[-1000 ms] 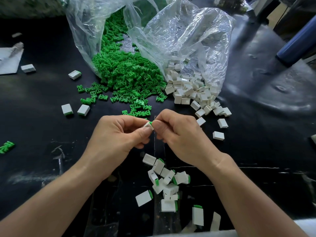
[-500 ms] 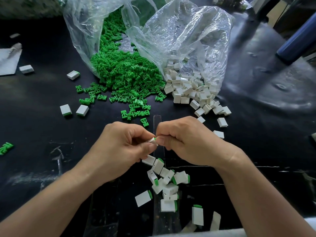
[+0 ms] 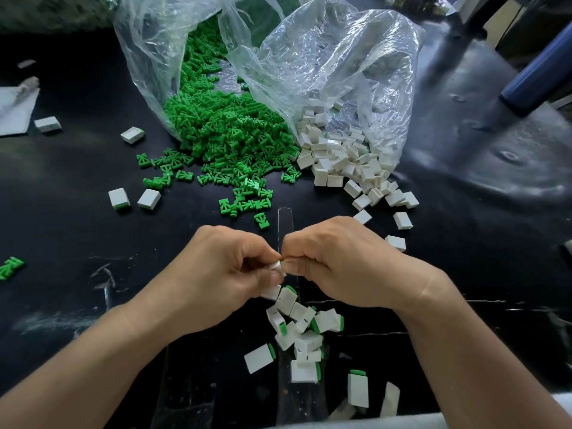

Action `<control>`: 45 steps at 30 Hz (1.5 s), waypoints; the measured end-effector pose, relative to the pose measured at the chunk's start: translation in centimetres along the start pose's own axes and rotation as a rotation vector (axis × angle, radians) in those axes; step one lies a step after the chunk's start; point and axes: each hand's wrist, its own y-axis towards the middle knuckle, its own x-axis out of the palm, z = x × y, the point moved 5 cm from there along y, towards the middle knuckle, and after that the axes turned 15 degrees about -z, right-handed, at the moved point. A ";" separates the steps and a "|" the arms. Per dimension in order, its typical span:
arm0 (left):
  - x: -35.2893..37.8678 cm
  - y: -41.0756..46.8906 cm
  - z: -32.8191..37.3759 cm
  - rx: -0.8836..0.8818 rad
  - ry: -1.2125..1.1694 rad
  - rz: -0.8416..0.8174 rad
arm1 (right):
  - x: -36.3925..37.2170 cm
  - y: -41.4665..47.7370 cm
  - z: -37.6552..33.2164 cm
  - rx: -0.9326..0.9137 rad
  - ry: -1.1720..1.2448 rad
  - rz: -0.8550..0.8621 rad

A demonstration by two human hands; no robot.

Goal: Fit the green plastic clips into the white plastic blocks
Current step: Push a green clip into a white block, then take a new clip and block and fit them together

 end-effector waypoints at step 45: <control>-1.0 0.1 -0.1 0.043 -0.354 0.118 | -0.2 0.4 0.1 0.014 0.210 0.186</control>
